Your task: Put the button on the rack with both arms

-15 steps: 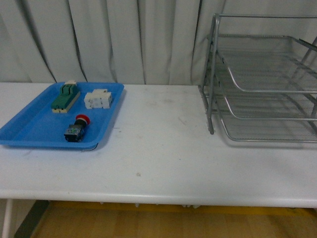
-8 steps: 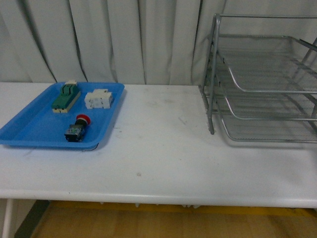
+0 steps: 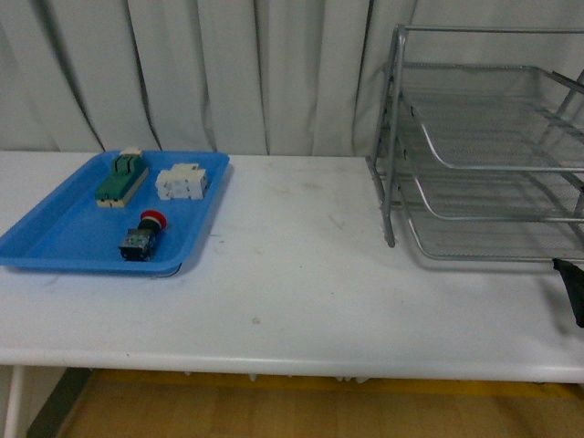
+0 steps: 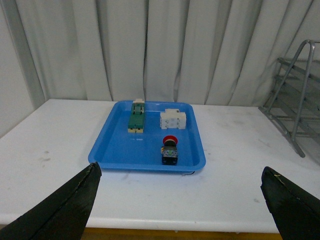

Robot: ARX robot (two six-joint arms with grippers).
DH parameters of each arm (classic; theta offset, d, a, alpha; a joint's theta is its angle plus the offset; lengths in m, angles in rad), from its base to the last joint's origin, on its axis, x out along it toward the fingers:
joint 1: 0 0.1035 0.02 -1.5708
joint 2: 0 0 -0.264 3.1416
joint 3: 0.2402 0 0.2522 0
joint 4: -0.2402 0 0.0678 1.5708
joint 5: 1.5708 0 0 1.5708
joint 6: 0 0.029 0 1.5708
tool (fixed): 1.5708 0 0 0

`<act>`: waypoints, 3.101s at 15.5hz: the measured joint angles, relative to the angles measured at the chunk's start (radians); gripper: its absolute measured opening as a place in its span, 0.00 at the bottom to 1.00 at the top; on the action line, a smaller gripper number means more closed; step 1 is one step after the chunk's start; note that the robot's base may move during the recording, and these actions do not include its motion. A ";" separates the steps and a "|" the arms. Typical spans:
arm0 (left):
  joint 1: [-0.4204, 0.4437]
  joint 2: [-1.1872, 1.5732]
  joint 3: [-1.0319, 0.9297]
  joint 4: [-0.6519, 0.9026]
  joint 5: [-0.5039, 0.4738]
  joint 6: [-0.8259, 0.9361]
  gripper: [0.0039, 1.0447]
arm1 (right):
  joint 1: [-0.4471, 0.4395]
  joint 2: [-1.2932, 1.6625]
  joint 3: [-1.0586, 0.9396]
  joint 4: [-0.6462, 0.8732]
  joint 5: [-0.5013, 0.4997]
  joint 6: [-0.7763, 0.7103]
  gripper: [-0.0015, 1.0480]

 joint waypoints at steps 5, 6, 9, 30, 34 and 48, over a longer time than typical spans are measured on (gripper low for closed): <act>0.000 0.000 0.000 0.000 0.000 0.000 0.94 | 0.001 0.059 0.063 0.001 -0.005 -0.045 0.94; 0.000 0.000 0.000 0.000 0.000 0.000 0.94 | 0.002 0.064 0.072 0.001 -0.005 -0.050 0.94; 0.000 0.000 0.000 0.000 0.000 0.000 0.94 | 0.007 0.074 0.107 0.002 -0.020 -0.071 0.90; 0.000 0.000 0.000 0.000 0.000 0.000 0.94 | -0.113 -0.116 -0.307 0.025 -0.202 -0.150 0.04; 0.000 0.000 0.000 0.000 0.000 0.000 0.94 | -0.145 -0.140 -0.343 0.008 -0.230 -0.182 0.25; 0.000 0.000 0.000 0.000 0.000 0.000 0.94 | -0.013 -1.416 -0.775 -0.571 0.089 -1.320 0.37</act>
